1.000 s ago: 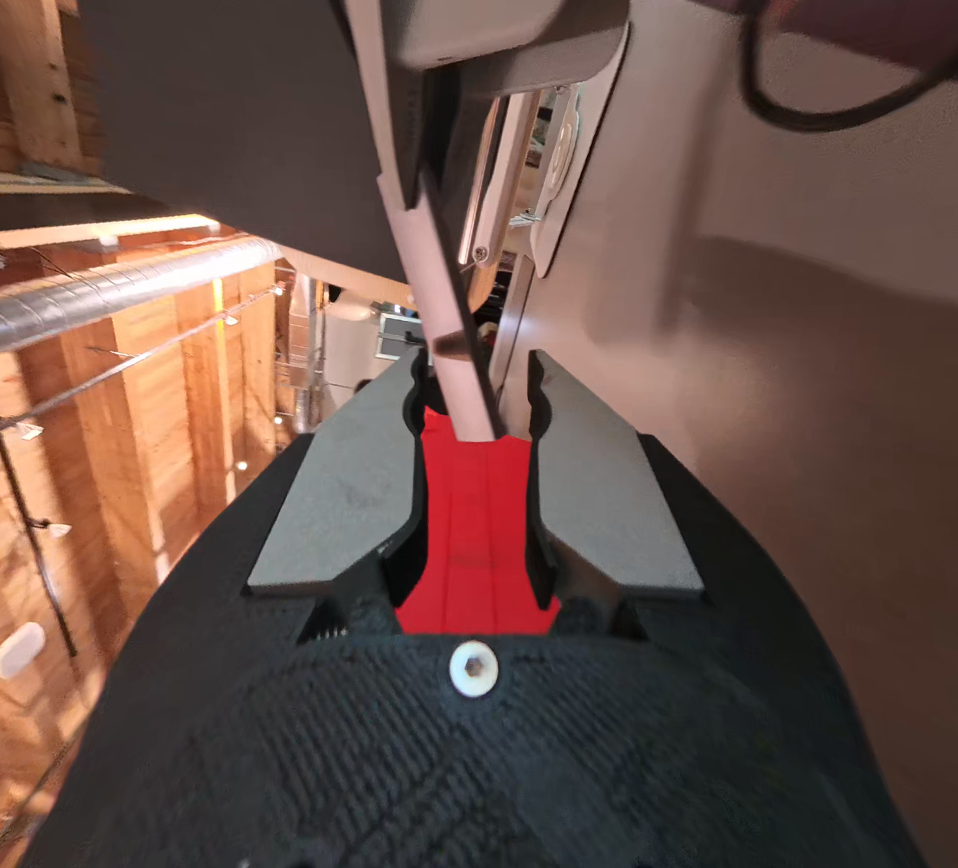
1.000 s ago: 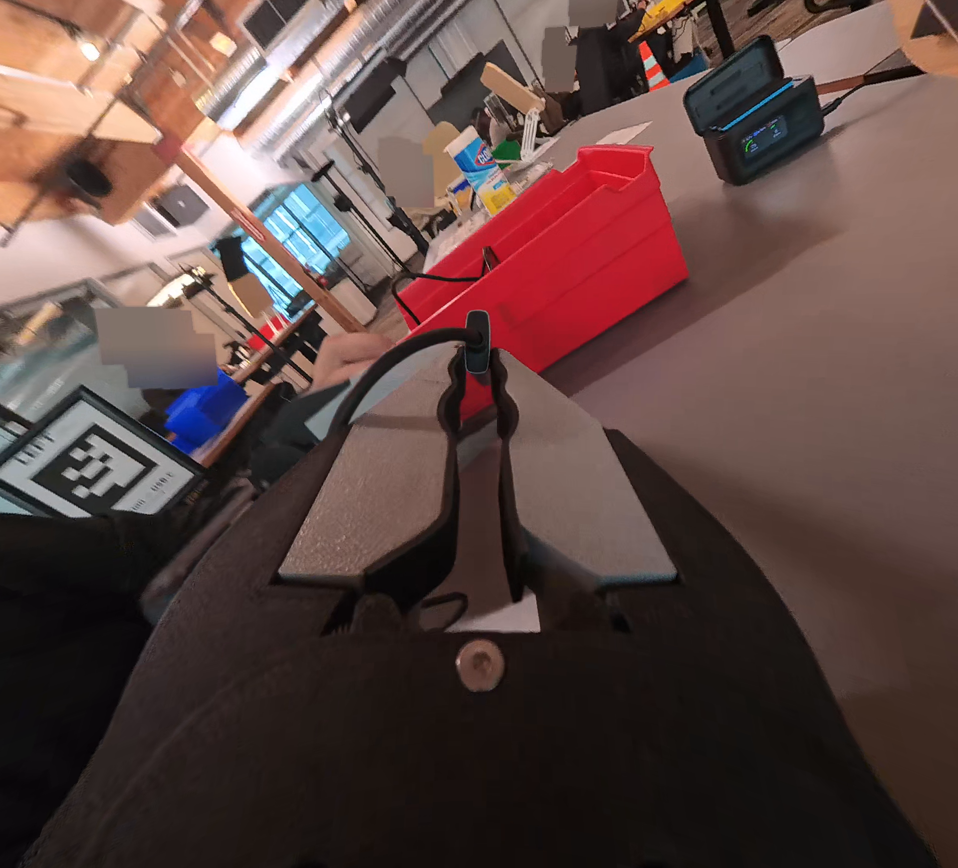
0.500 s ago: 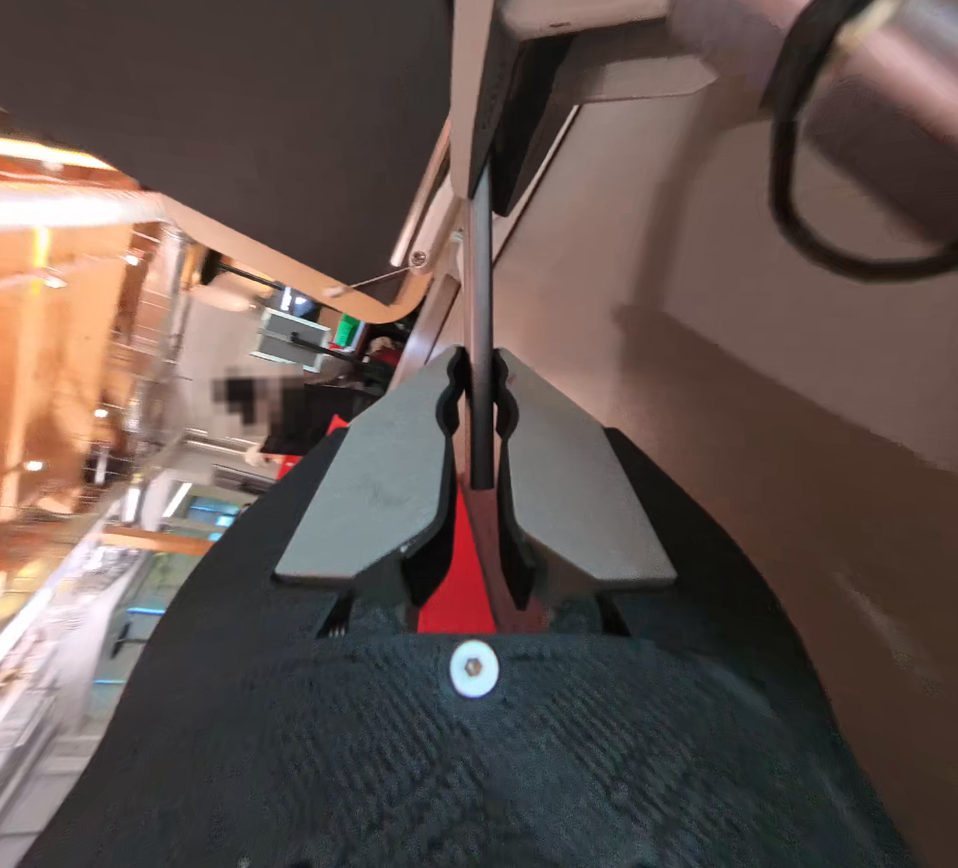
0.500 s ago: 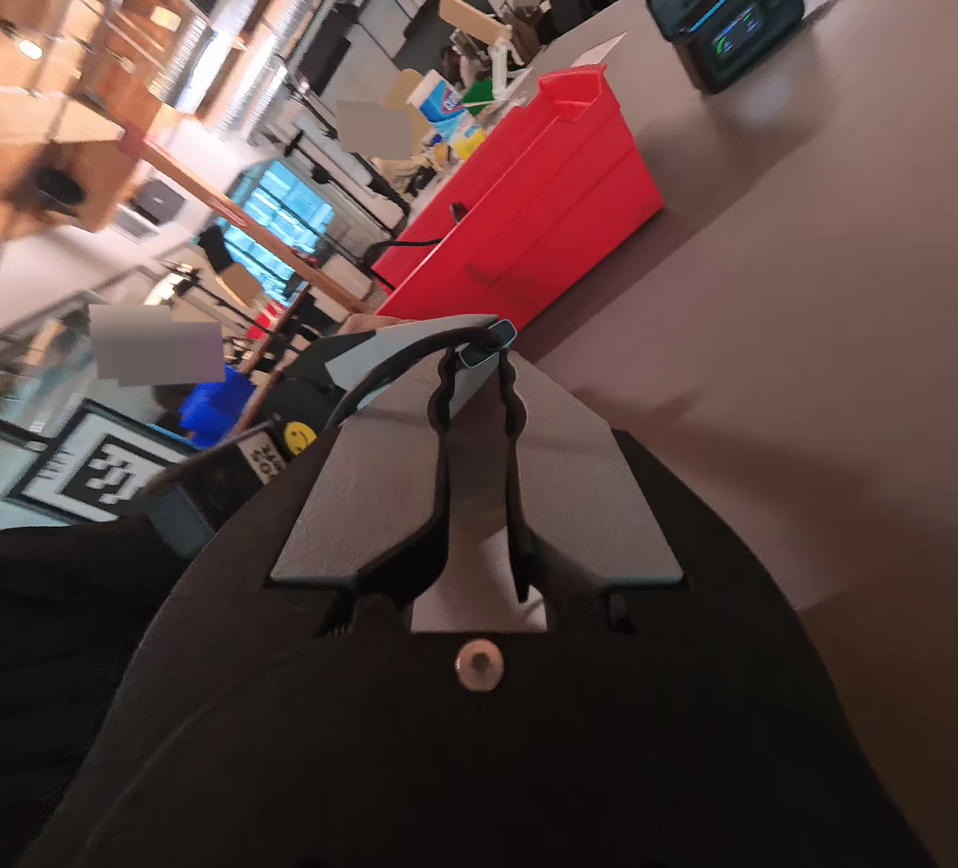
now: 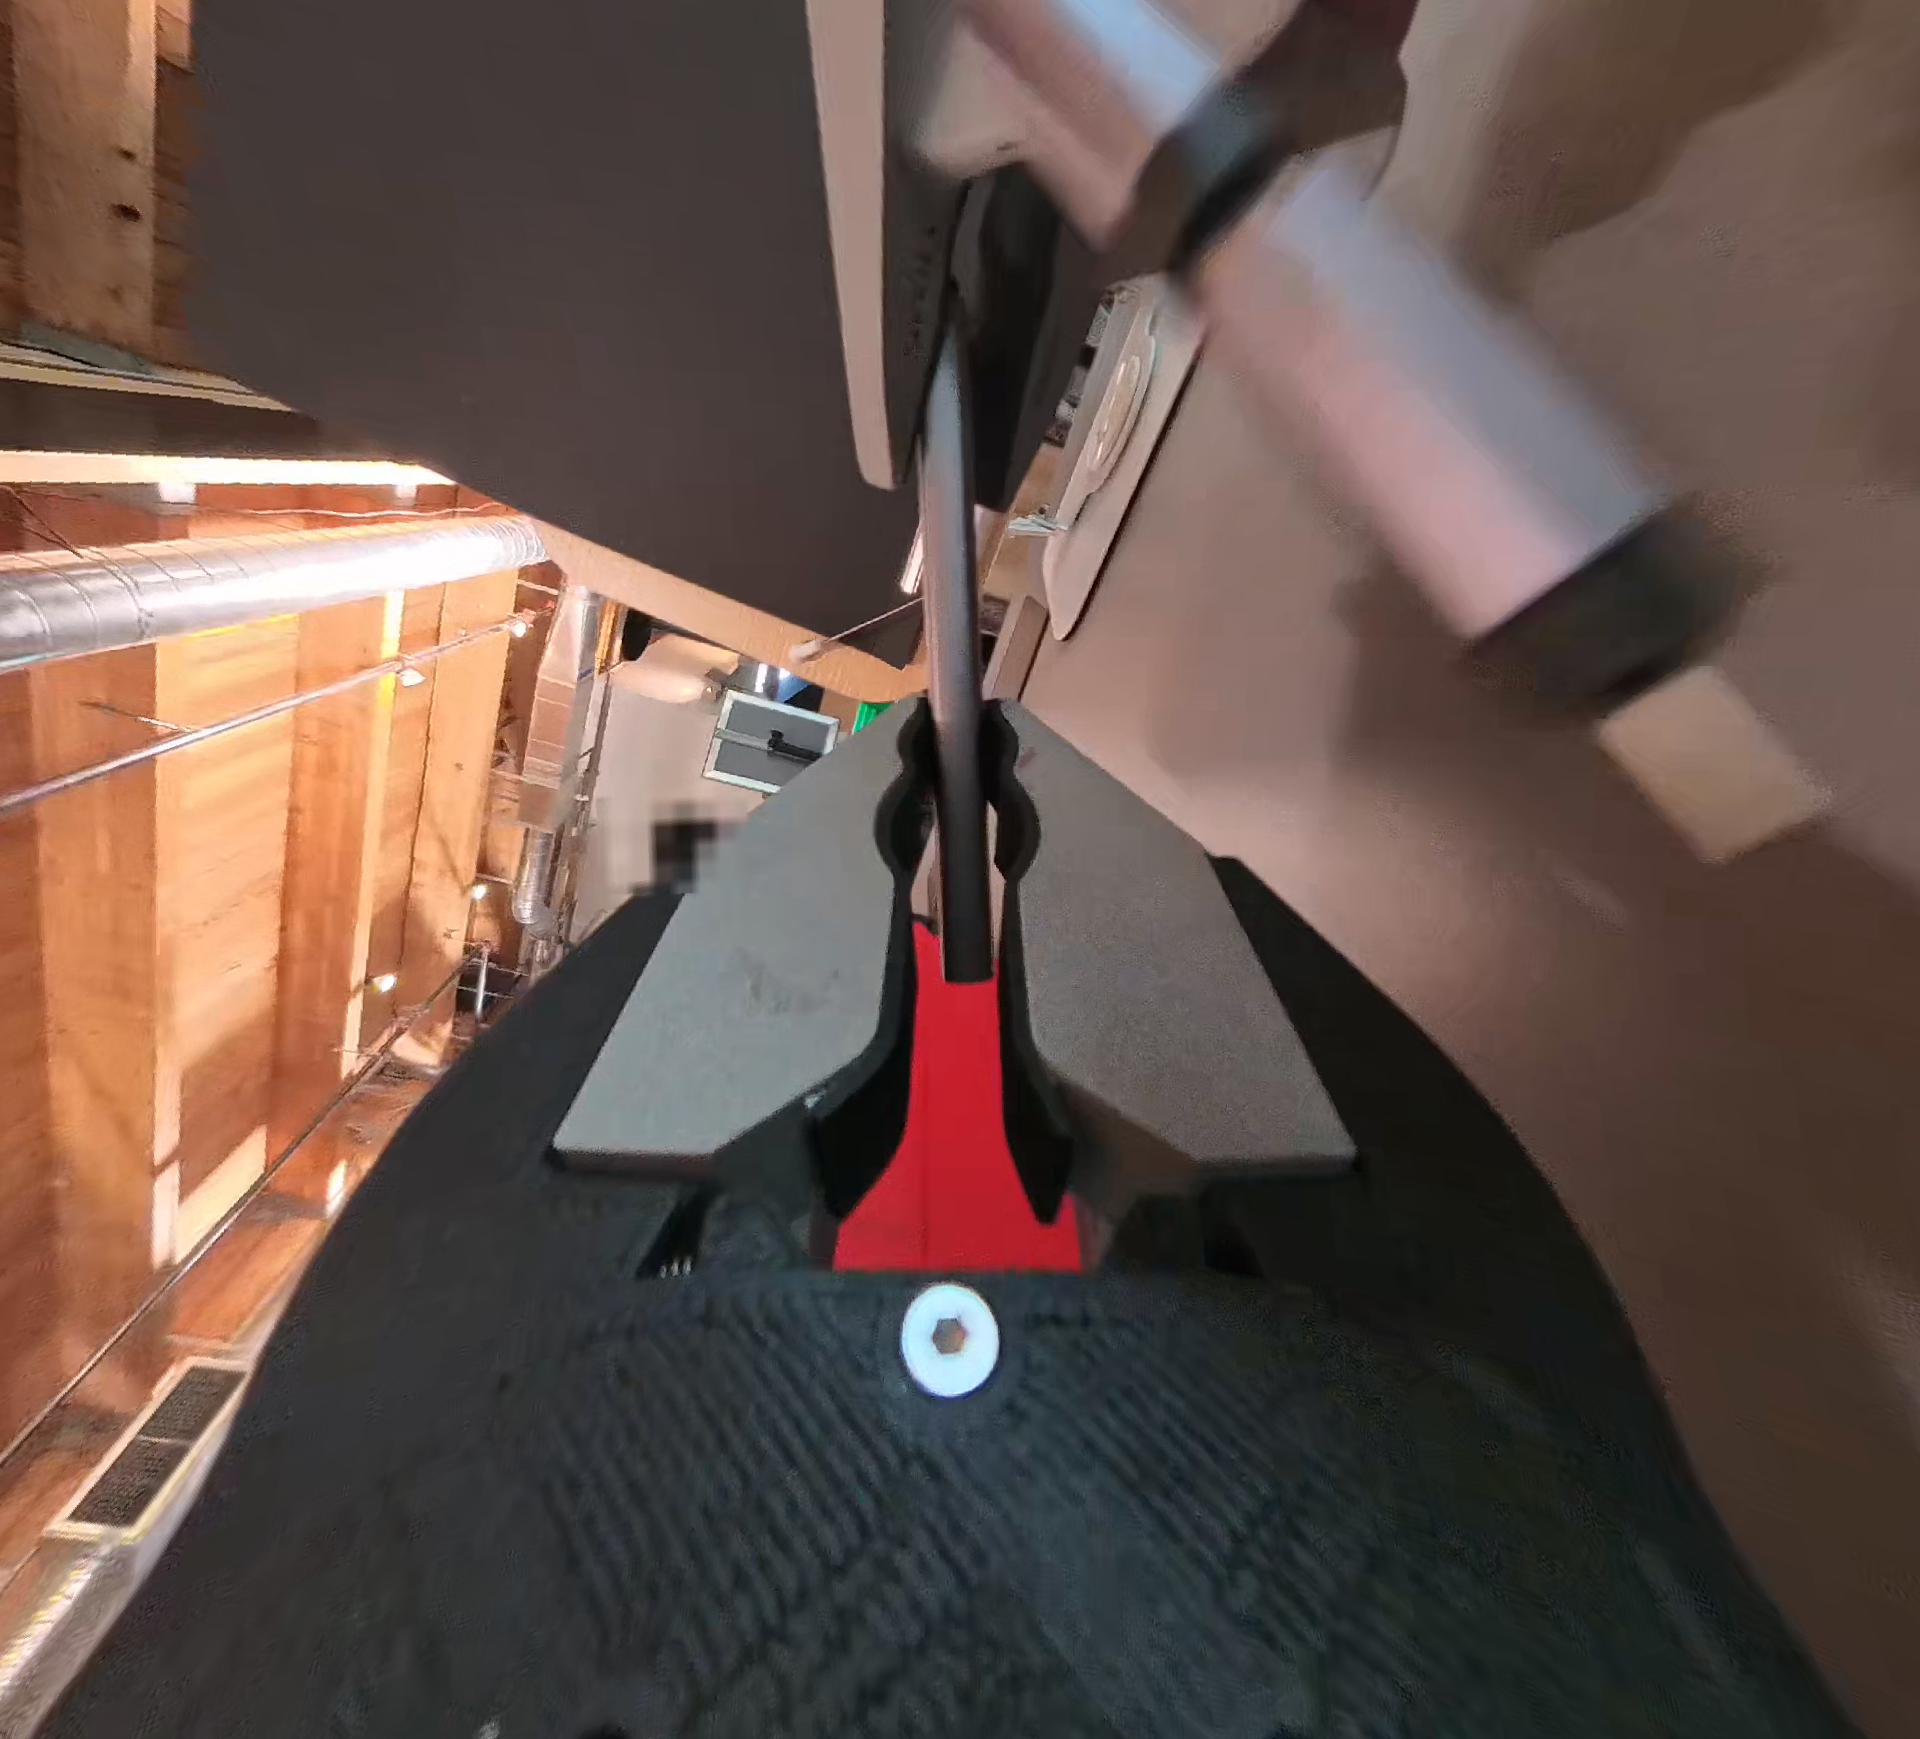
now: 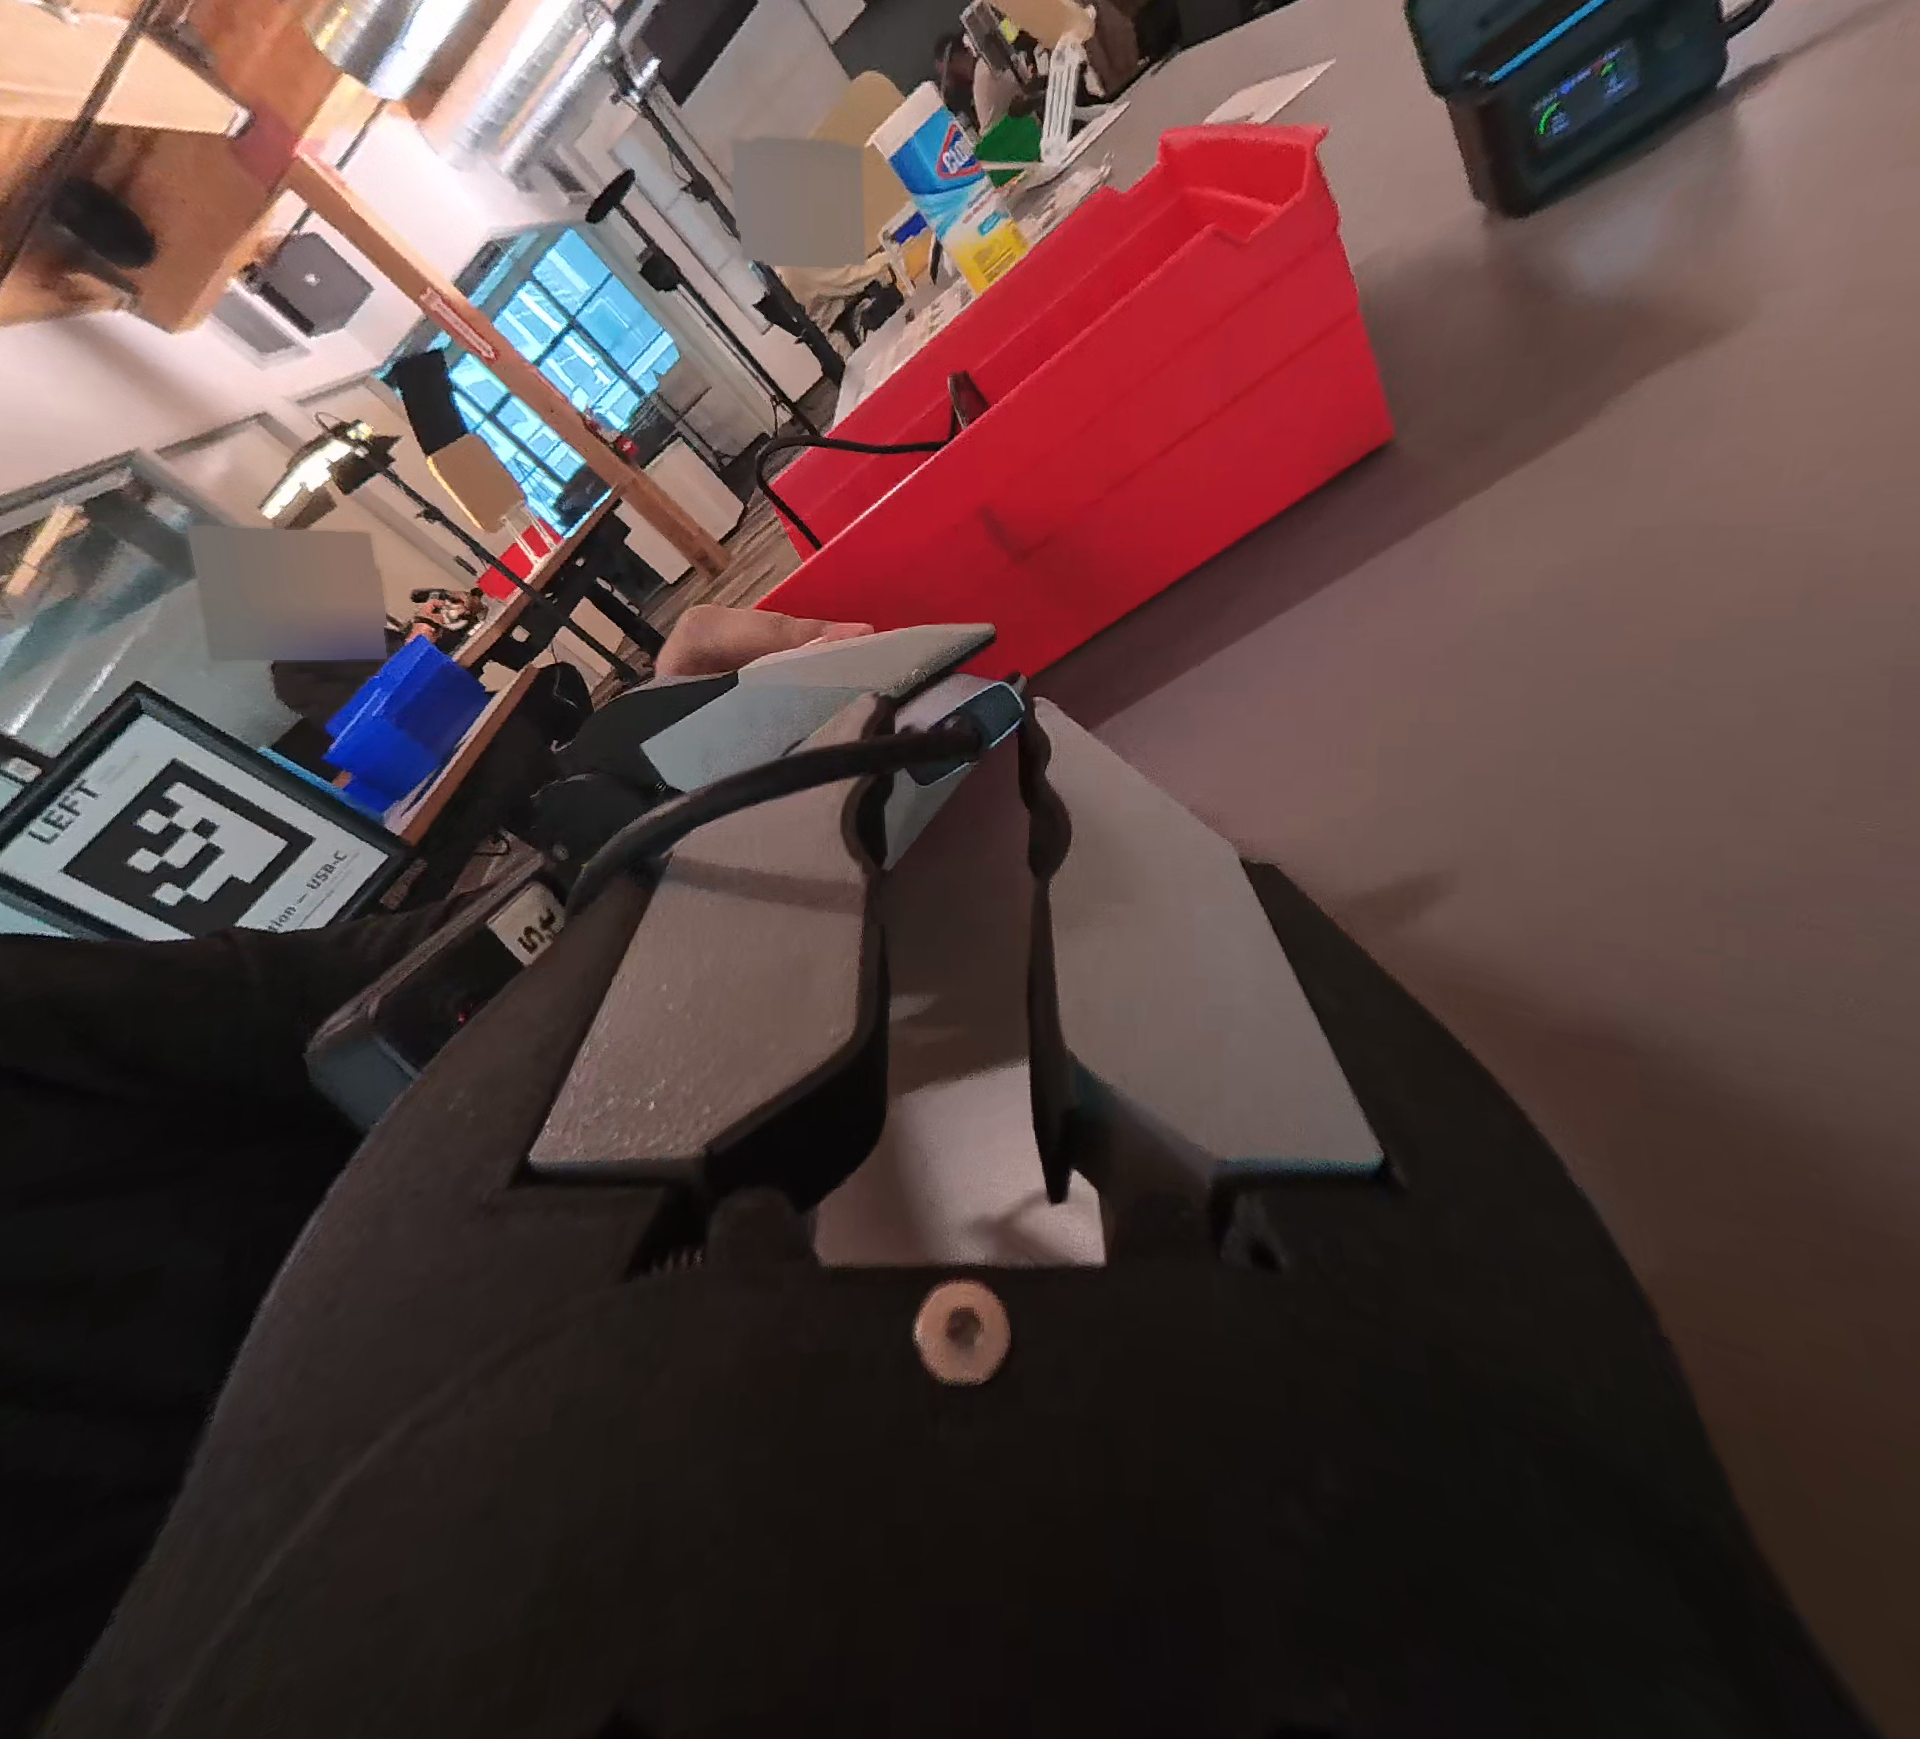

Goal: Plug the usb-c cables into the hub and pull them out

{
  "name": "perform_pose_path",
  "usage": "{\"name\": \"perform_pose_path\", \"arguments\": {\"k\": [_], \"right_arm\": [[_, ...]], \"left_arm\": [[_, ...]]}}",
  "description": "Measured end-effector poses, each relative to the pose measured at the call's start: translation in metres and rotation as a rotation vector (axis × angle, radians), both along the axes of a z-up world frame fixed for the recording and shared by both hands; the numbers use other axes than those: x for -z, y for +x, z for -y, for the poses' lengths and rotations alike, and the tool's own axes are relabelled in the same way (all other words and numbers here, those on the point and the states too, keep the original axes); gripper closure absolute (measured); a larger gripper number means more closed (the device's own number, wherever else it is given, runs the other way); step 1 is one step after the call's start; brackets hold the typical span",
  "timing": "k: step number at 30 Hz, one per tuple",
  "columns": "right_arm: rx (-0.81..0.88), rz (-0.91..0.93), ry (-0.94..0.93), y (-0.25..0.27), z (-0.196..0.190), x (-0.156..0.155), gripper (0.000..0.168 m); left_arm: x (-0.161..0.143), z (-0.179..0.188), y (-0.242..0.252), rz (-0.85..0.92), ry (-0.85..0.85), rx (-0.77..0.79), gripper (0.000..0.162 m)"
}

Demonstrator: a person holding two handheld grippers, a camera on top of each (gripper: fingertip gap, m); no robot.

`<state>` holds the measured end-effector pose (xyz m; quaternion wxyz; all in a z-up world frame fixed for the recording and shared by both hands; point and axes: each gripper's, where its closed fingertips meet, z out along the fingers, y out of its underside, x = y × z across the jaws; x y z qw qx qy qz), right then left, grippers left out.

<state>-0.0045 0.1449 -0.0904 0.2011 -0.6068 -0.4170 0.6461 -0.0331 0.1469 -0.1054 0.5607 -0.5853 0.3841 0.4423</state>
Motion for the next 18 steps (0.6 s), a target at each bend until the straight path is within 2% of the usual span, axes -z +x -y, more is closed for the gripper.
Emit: {"name": "perform_pose_path", "arguments": {"k": [5,9,12,15,18], "right_arm": [[0.035,-0.004,0.119,0.000,-0.003,-0.002,0.148],[0.152,0.028,0.335,0.008,-0.023,-0.004,0.149],[0.149,-0.007,0.487,0.012,-0.019,-0.013,0.152],[0.105,-0.088,0.603,0.016,-0.005,-0.030,0.162],[0.114,-0.081,0.621,0.018,-0.006,-0.031,0.162]], "left_arm": [[0.012,-0.003,0.004,0.248,-0.100,0.046,0.151],[0.020,-0.003,0.002,0.464,-0.174,0.093,0.138],[0.011,0.000,-0.001,0.644,-0.167,0.151,0.130],[-0.005,0.007,0.000,0.786,-0.132,0.253,0.126],[-0.007,0.012,0.008,0.803,-0.155,0.320,0.125]]}}
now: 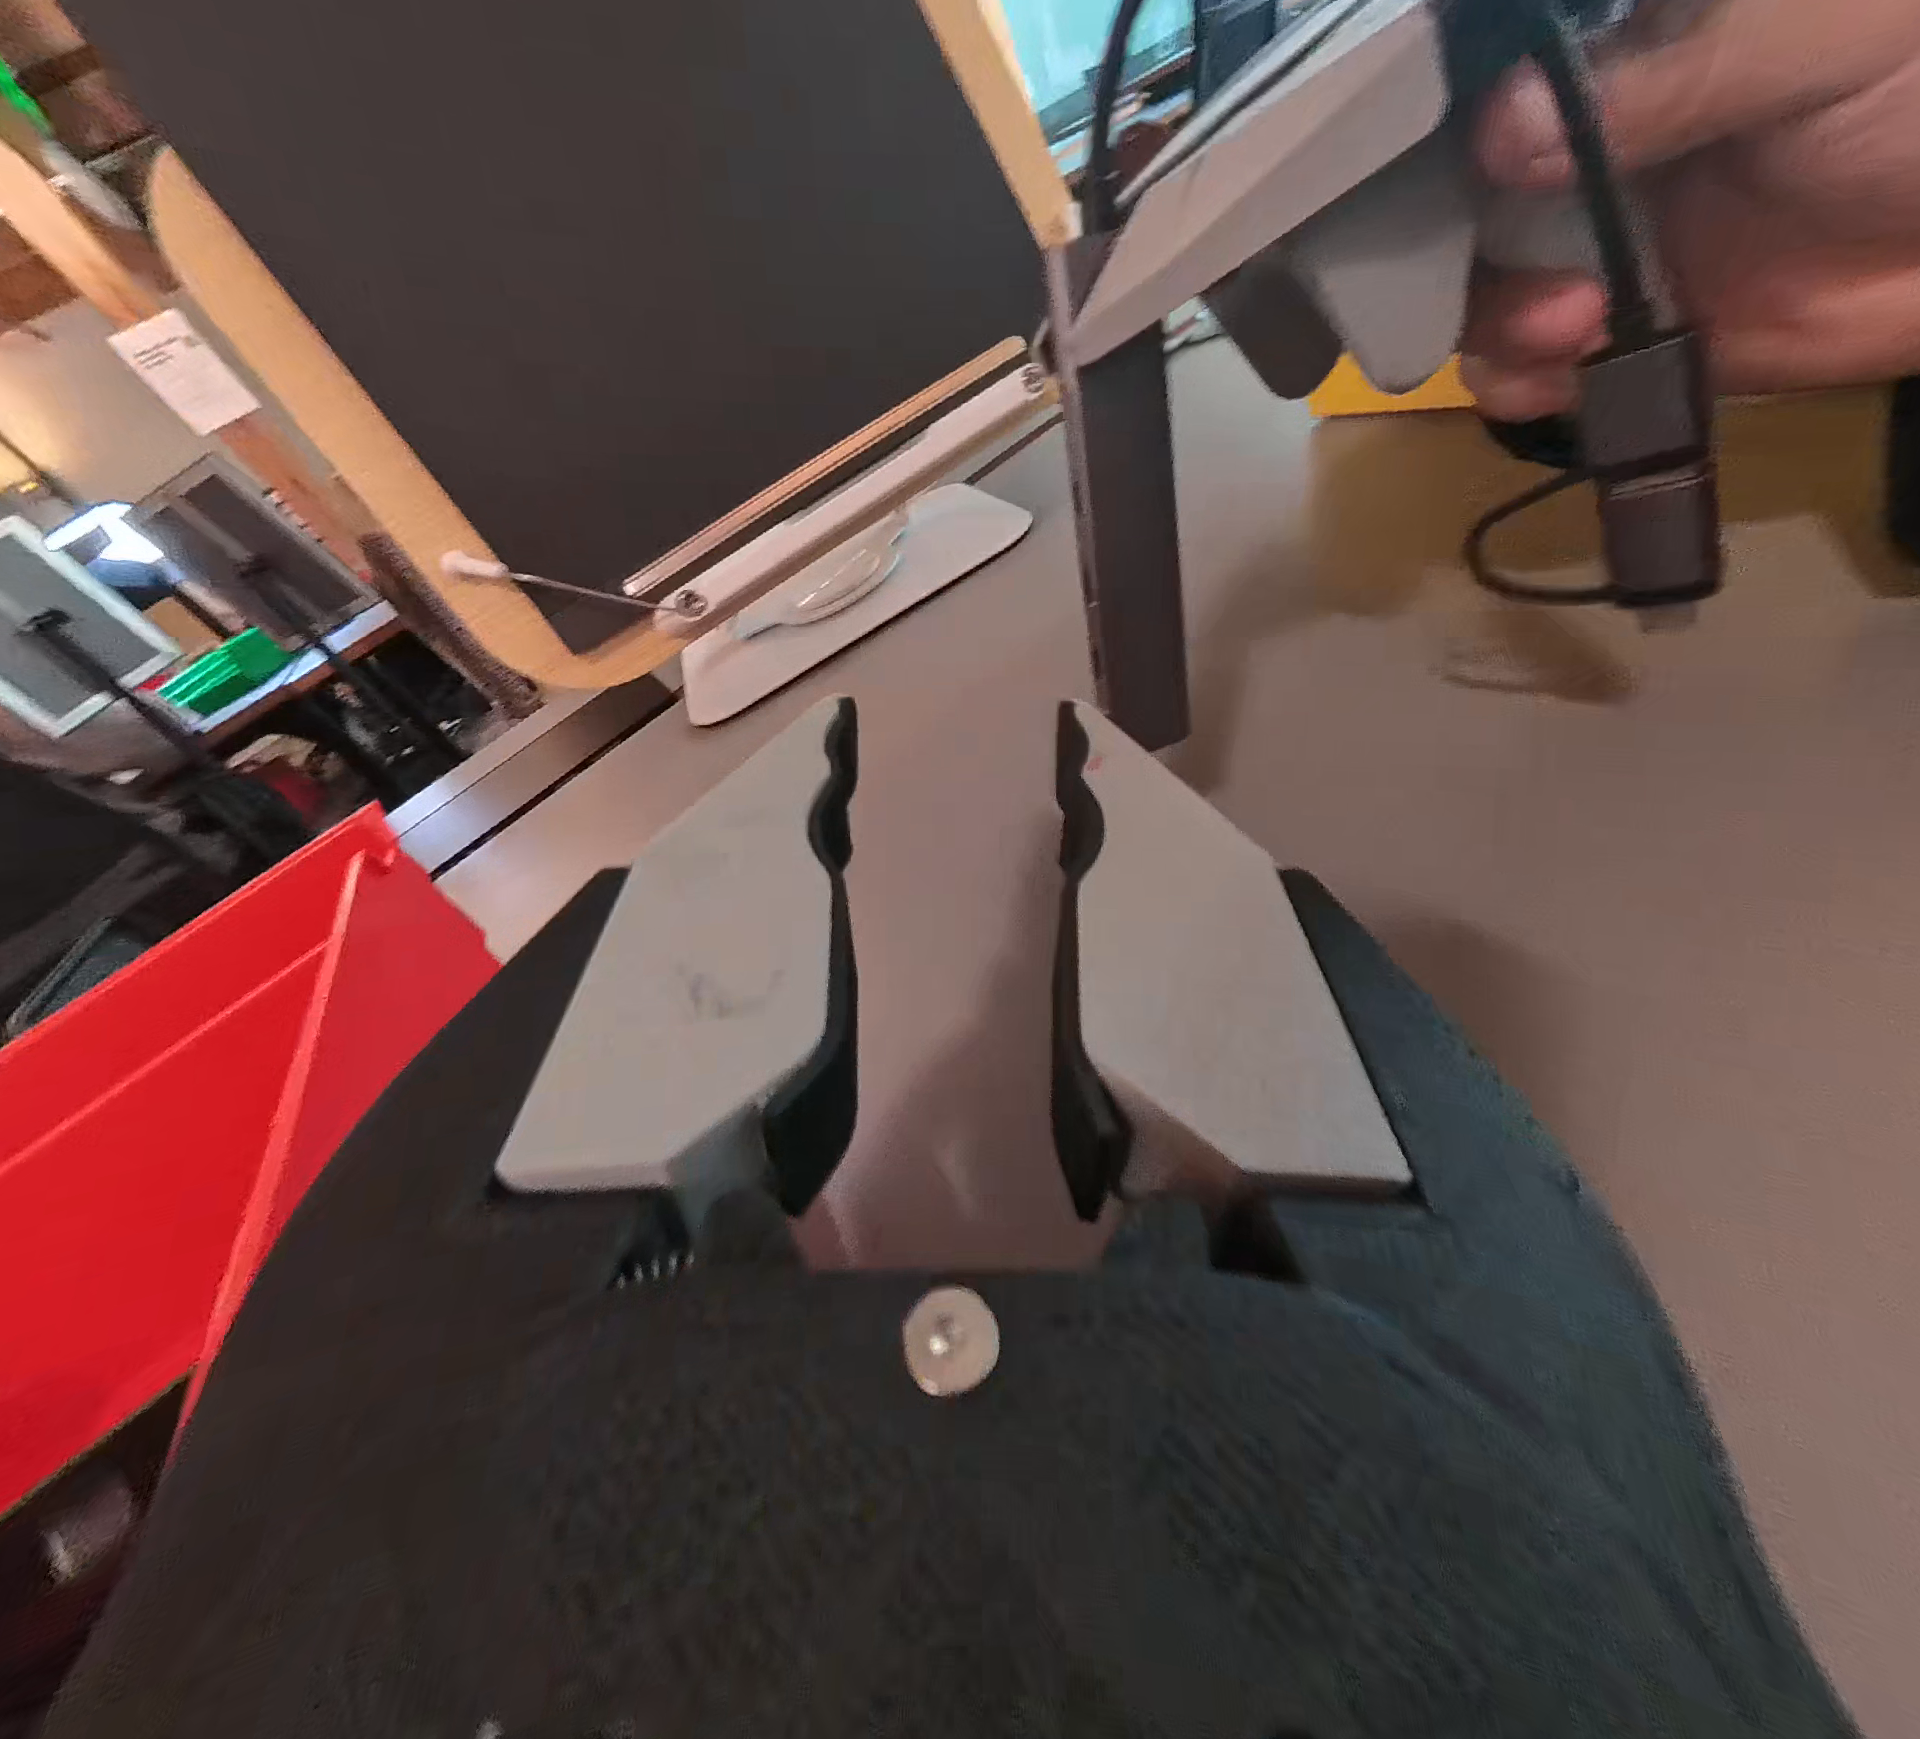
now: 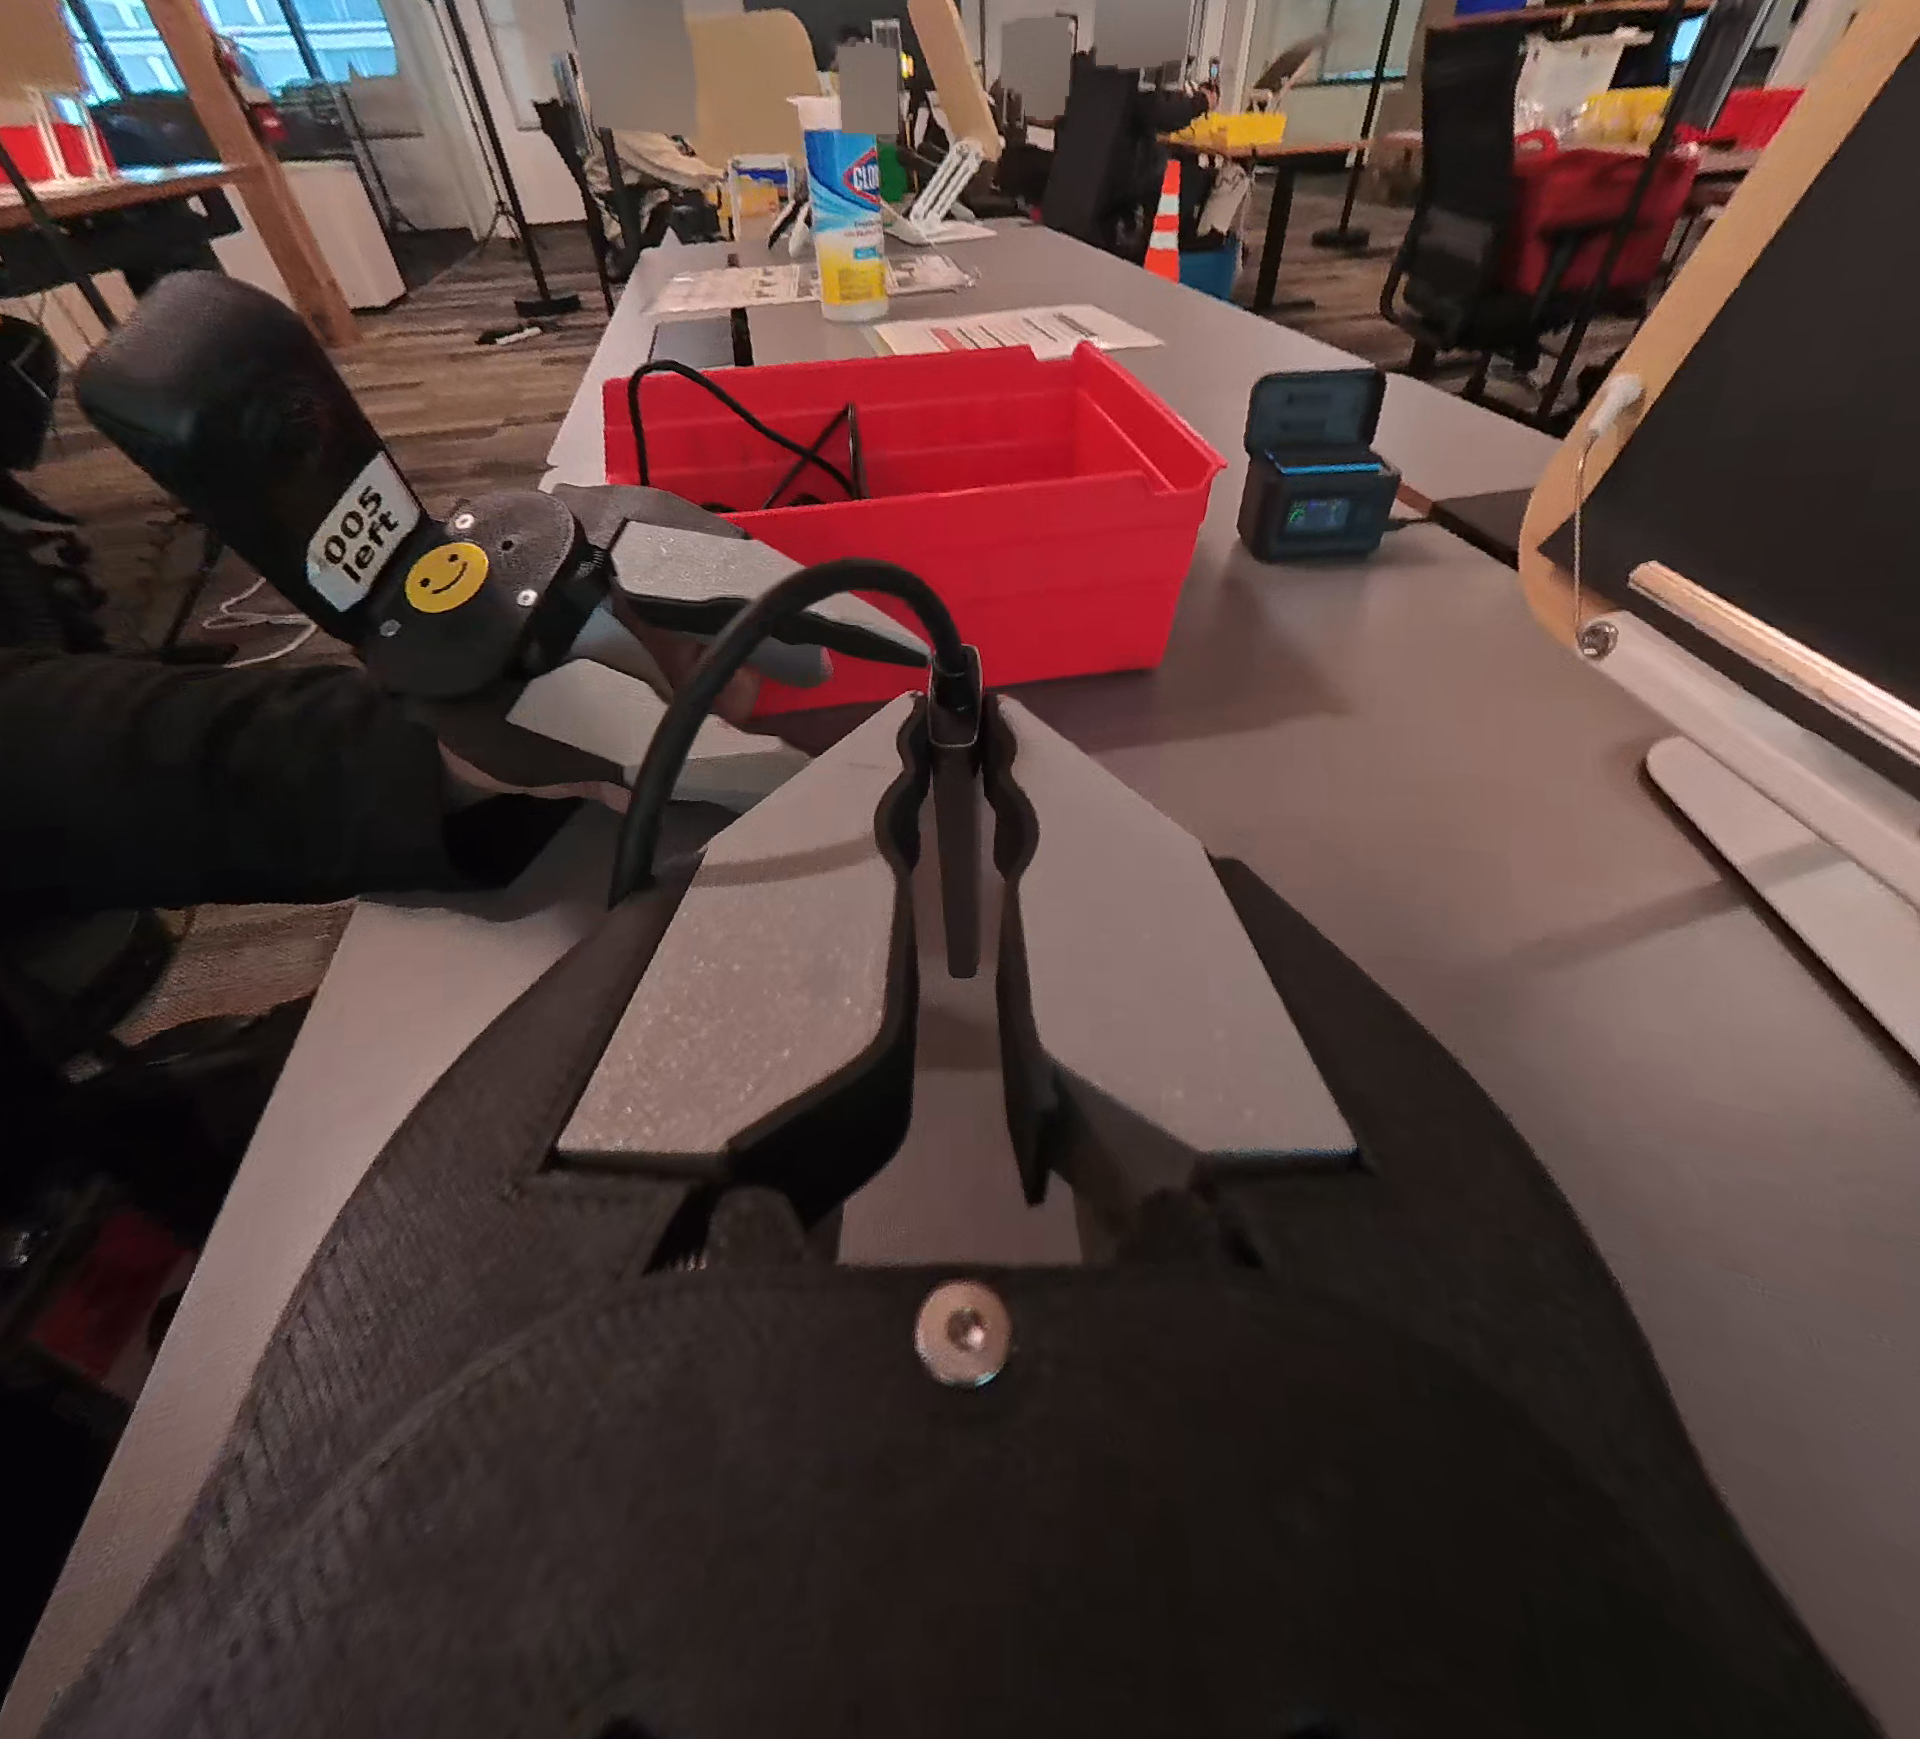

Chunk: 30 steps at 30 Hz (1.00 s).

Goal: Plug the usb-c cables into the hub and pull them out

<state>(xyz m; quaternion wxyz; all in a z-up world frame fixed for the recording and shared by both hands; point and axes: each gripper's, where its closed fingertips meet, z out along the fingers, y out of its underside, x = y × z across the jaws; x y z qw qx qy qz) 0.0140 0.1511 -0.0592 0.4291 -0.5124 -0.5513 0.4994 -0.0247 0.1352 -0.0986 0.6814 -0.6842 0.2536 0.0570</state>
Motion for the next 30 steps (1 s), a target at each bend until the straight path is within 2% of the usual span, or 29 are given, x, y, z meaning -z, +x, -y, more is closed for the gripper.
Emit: {"name": "perform_pose_path", "arguments": {"k": [2,5,8,9,11,15,18,21,23,27,30], "right_arm": [[-0.045,-0.026,-0.016,0.000,0.006,-0.002,0.163],[-0.219,-0.167,-0.027,0.006,0.035,-0.025,0.162],[-0.332,-0.251,0.004,0.014,0.056,-0.037,0.163],[-0.353,-0.266,0.002,0.015,0.060,-0.039,0.163],[-0.385,-0.254,0.005,0.016,0.065,-0.038,0.163],[-0.341,-0.152,0.010,0.012,0.057,-0.024,0.159],[-0.222,-0.021,0.041,0.004,0.037,-0.003,0.156],[0.025,0.096,0.088,-0.001,-0.005,0.018,0.154],[0.189,0.175,0.094,0.004,-0.034,0.029,0.146],[0.406,0.164,0.101,0.020,-0.065,0.022,0.136],[0.553,0.067,0.167,0.035,-0.076,-0.003,0.137]], "left_arm": [[0.002,0.004,0.013,-0.024,-0.004,0.078,0.127],[0.003,0.010,0.028,-0.056,0.018,0.151,0.129],[-0.004,0.024,0.047,0.007,0.035,0.284,0.135],[-0.006,0.028,0.051,0.029,0.039,0.320,0.142],[-0.006,0.031,0.052,0.039,0.026,0.360,0.146],[-0.001,0.020,0.034,0.005,-0.023,0.260,0.152],[0.004,0.006,0.010,-0.136,0.018,0.061,0.155],[0.008,-0.003,-0.011,-0.225,0.010,-0.094,0.155],[0.007,-0.007,-0.022,-0.307,0.031,-0.182,0.155],[0.003,-0.008,-0.030,-0.405,0.068,-0.276,0.155],[-0.001,-0.009,-0.035,-0.483,0.099,-0.331,0.155]]}}
